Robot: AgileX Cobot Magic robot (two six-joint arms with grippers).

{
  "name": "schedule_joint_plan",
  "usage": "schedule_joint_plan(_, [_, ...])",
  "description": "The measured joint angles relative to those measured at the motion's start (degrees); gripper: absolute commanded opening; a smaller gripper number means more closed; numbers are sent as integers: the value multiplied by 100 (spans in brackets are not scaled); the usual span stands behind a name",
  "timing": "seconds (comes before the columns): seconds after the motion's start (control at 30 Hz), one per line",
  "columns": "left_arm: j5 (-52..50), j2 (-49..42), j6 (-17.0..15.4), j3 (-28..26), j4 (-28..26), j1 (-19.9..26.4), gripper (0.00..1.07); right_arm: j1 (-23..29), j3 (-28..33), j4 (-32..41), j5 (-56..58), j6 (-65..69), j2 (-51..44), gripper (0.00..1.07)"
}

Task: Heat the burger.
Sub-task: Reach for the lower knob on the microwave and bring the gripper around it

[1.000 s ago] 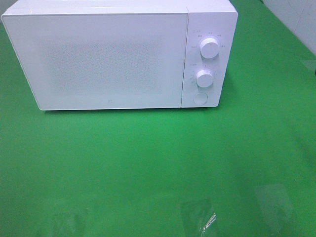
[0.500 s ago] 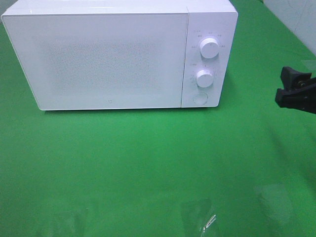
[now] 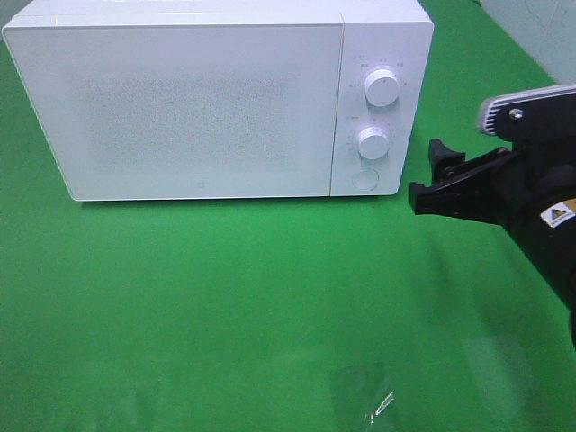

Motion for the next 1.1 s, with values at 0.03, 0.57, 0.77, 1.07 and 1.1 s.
schedule_joint_plan(0.03, [0,0,0,0,0,0,100,97,-120,17,-11,-6,109,76])
schedule_joint_plan(0.57, [0,0,0,0,0,0,100,286,-940,115,-40,-46,802,71])
schedule_joint_plan(0.77, [0,0,0,0,0,0,100,286,-980,115,-57,143,1106,75])
schedule_joint_plan(1.07, [0,0,0,0,0,0,100,286,-1083,109,-315,997,1587,80])
schedule_joint_plan(1.1, [0,0,0,0,0,0,100,286,-1083,109,-315,997,1587,80])
